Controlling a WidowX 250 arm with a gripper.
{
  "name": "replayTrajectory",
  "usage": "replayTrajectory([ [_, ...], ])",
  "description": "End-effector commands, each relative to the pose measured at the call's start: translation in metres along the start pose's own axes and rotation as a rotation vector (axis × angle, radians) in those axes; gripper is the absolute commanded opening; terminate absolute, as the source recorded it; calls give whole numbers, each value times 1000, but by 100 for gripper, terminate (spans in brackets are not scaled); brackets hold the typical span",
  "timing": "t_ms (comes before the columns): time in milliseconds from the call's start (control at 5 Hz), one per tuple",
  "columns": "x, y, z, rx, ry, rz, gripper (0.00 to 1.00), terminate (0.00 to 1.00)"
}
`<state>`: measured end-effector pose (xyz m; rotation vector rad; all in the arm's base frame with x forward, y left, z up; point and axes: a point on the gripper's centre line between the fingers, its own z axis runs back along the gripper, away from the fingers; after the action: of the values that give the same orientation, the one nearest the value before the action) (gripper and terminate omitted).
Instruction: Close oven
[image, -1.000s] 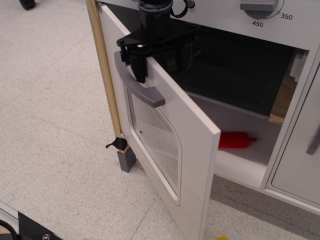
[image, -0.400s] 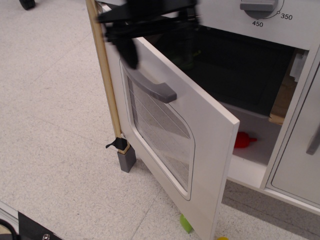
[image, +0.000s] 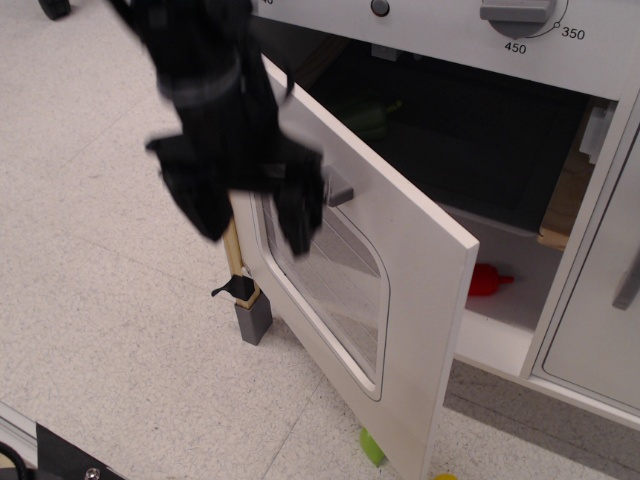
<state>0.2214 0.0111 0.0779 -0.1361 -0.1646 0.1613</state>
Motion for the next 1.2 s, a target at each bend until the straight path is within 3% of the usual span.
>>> replayTrajectory([
  [0,13,-47,-33,-47,-48,-47,100,0],
  [400,26,-96,-61,-58,-47,9,100,0],
  [1000,97,-129,-78,-81,-137,105,100,0],
])
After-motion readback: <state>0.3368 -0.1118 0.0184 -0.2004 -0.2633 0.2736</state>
